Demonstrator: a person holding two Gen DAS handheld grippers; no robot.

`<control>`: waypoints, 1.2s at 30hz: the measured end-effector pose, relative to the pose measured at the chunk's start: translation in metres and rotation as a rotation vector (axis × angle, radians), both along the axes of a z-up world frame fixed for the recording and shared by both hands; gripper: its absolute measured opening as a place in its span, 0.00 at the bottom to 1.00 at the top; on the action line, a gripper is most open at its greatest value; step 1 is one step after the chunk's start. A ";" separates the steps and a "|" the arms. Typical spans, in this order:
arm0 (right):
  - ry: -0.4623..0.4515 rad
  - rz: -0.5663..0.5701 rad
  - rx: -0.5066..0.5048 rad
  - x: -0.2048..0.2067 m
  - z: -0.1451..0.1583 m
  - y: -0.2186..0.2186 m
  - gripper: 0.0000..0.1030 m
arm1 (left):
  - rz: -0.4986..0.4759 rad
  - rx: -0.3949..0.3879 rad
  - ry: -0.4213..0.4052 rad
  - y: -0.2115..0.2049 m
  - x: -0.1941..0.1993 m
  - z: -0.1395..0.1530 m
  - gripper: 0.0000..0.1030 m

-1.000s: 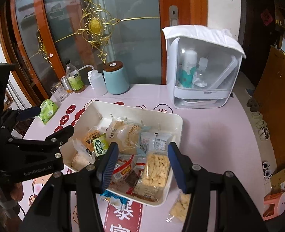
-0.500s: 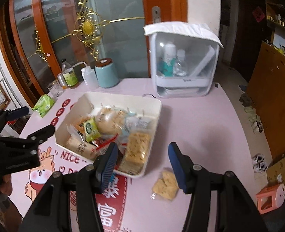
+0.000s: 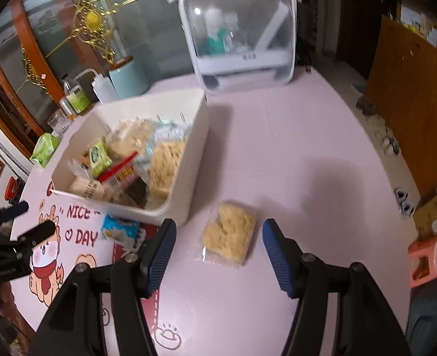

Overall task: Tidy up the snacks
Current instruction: 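Withdraw both grippers toward the blue cake pack and the puffed rice bag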

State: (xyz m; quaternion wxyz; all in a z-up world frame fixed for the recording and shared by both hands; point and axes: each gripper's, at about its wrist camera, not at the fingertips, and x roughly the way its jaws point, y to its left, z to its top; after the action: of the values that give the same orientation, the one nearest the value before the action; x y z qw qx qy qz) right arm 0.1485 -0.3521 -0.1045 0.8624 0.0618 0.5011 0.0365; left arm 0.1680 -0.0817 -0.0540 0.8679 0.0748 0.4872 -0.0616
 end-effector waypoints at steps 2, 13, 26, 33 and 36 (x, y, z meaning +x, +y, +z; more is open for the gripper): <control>0.019 -0.012 0.011 -0.002 -0.012 -0.002 0.59 | 0.006 -0.016 0.042 0.001 -0.004 -0.018 0.91; 0.094 -0.039 -0.003 0.008 -0.072 0.001 0.73 | 0.065 -0.116 0.175 -0.002 0.007 -0.109 0.91; 0.150 -0.058 0.003 0.024 -0.111 0.008 0.74 | 0.083 -0.096 0.215 -0.019 0.033 -0.148 0.91; 0.145 -0.054 -0.057 0.030 -0.118 0.017 0.74 | 0.103 -0.087 0.244 -0.020 0.045 -0.166 0.91; 0.137 -0.049 -0.094 0.028 -0.118 0.022 0.74 | 0.107 -0.091 0.253 -0.024 0.049 -0.174 0.91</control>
State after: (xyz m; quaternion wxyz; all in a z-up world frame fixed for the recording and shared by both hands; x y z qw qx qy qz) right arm 0.1768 -0.3299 -0.2229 0.8288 0.0357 0.5583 -0.0124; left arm 0.2167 -0.1061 -0.2283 0.8042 0.0010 0.5926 -0.0460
